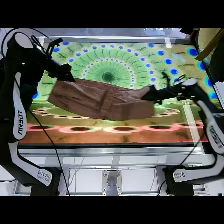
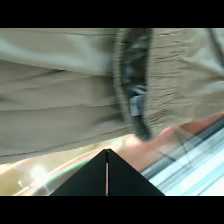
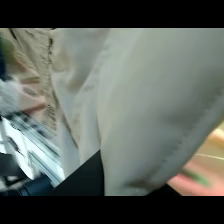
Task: Fold the clothes and pants, and hang the long-sleeved shirts on hangers.
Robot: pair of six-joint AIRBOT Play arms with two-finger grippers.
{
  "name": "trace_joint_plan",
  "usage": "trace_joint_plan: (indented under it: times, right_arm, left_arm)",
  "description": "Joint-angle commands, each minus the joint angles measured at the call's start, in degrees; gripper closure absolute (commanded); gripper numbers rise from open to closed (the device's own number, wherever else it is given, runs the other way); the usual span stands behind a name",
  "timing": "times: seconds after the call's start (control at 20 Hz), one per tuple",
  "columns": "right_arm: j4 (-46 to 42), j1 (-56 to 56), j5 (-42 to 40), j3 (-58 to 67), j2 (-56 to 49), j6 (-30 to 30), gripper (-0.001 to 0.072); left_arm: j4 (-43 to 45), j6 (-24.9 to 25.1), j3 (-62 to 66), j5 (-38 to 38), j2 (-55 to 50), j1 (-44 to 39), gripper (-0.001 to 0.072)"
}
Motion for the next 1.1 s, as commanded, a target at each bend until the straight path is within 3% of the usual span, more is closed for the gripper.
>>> trace_joint_plan:
  times: [0.0, 0.1, 0.3, 0.45, 0.7, 1.05]
  right_arm:
    - [-10.84, -10.1, 14.45, 0.24, 10.34, 3.02, 0.0672]
    - [-13.33, -16.63, 19.8, 0.24, 15.32, 3.13, 0.0671]
    - [-13.92, -22.51, 20.48, 0.28, 20.33, 5.81, 0.0671]
    - [-13.44, -19.82, 17.77, 2.43, 20.31, 9.14, 0.0671]
    - [-16.0, -7.96, 9.51, 7.5, 20.31, 15.72, 0.0671]
    - [-25.18, 8.61, 4.13, 8.35, 20.11, 27.3, 0.0671]
  left_arm:
    - [1.44, 0.0, -0.37, -0.52, 1.44, -5.4, 0.0699]
    - [5.03, -0.02, -3.5, 2.67, 3.63, -10.45, 0.0699]
    - [10.14, -1.51, -18.27, 29.81, 9.07, -23.63, 0.0699]
    - [9.9, -5.7, -25.22, 43.41, 6.36, -32.0, 0.0698]
    - [4.5, -6.03, -25.51, 56.15, -3.89, -41.51, 0.0698]
    - [2.45, -6.01, -25.46, 57.07, -8.63, -43.23, 0.0697]
